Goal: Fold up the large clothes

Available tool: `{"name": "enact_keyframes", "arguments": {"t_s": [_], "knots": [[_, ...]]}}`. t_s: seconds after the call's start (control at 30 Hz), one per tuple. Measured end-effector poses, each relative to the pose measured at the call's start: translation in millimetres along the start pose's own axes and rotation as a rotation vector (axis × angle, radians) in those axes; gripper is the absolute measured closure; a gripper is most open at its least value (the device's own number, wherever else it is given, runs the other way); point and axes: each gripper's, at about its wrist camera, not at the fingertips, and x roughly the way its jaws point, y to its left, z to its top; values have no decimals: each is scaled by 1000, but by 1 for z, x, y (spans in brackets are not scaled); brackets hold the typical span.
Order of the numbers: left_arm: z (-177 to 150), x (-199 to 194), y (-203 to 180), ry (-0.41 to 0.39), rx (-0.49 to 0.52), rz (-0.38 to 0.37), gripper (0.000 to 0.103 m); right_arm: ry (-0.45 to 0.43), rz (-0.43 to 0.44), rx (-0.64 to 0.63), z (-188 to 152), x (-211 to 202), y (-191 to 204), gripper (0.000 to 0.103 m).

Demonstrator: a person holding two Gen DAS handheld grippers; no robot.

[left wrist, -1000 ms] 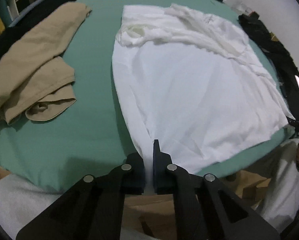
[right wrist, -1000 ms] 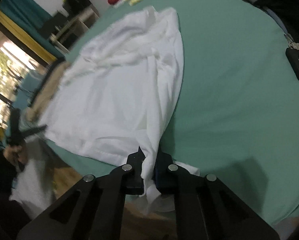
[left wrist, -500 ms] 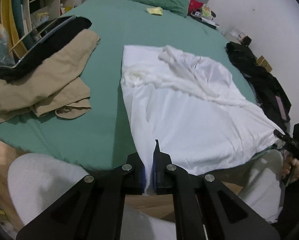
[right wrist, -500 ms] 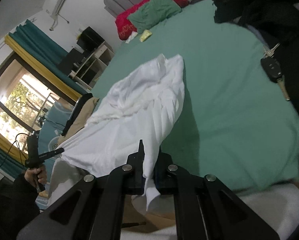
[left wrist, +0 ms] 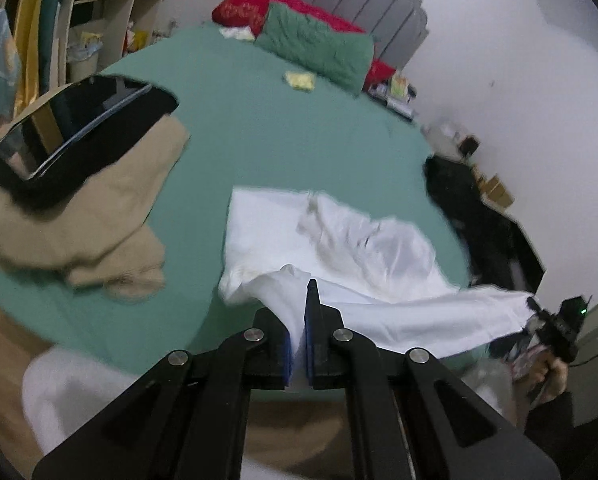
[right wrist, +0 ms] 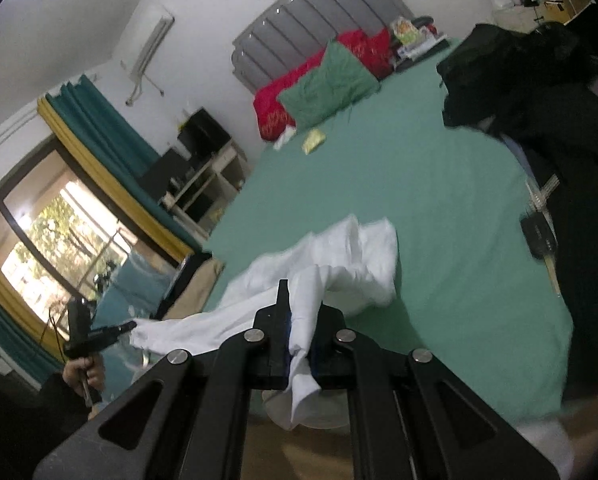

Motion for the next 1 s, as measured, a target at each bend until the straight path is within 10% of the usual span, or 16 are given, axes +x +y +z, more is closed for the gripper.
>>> {"name": "enact_keyframes", "arguments": {"t_s": [0.6,0.67,0.73,0.9,1.0], "knots": [[111,196,60,41,-151,38,91,55,-175,38,96,189,-75,92],[113,214,73,68,-185,97,77,105,-232,29,95,212,-89,85],[111,216,88,47,-234,123,42,126,-305,8,93,220,-95,69],[84,182,100,-13,-266,161,40,59,-356,-8,77,177,-80,20],[50,175,90,57,-218,139,39,90,-274,77,45,154,-82,20]]}}
